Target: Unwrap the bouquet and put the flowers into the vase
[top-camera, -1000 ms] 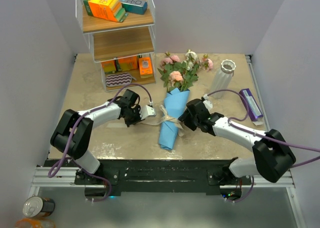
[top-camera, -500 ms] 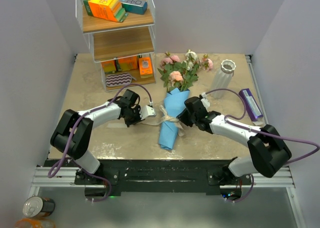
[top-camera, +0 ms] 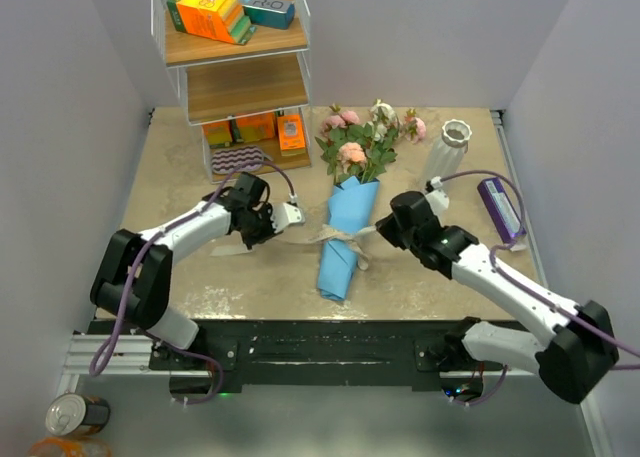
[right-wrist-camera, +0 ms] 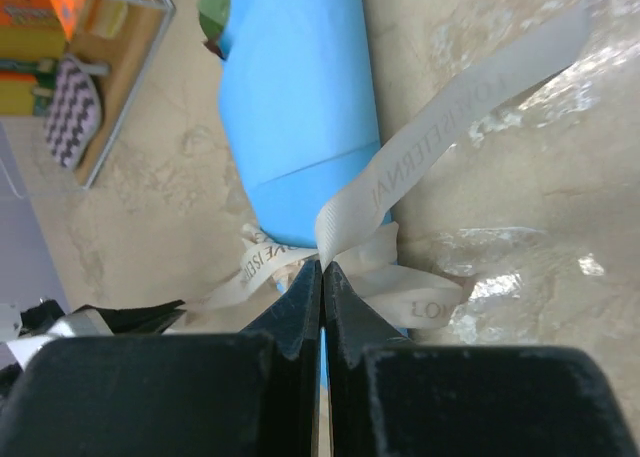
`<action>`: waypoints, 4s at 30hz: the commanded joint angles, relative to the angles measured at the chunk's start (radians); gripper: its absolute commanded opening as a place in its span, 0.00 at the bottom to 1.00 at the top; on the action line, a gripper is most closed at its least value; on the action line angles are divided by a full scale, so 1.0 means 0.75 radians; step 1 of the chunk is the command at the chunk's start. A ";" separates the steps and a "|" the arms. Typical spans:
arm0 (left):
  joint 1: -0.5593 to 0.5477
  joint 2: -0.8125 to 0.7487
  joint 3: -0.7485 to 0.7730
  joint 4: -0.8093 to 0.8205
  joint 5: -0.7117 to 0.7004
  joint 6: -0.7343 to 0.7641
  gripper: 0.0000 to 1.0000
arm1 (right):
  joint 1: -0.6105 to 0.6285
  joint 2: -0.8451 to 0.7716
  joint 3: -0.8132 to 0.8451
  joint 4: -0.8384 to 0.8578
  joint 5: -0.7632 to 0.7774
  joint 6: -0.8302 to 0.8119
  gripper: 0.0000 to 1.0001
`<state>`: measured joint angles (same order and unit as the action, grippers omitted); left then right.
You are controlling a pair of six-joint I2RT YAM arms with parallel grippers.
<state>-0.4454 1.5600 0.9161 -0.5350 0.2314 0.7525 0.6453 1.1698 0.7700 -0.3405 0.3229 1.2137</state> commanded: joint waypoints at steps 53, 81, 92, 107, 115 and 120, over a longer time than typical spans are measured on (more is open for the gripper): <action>0.492 -0.307 0.390 -0.246 0.688 -0.453 0.99 | 0.432 0.156 0.593 -0.450 0.698 -0.628 0.80; 0.494 -0.340 0.253 -0.191 0.628 -0.445 0.99 | 0.510 0.999 1.016 -0.522 0.895 -0.714 0.61; 0.534 -0.340 0.265 -0.197 0.655 -0.437 0.99 | 0.496 1.150 1.107 -0.540 0.868 -0.718 0.59; 0.553 -0.352 0.235 -0.189 0.653 -0.420 0.99 | 0.406 1.138 1.080 -0.471 0.840 -0.731 0.00; 0.551 -0.360 0.229 -0.185 0.647 -0.414 0.99 | 0.385 1.009 1.066 -0.405 0.828 -0.779 0.05; 0.553 -0.362 0.218 -0.185 0.657 -0.402 0.99 | 0.316 1.091 1.221 -0.474 0.768 -0.751 0.56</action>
<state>-0.0387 1.3170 1.0969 -0.6903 0.7025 0.4301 0.9249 1.9709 1.5826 -0.6880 0.9142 0.6357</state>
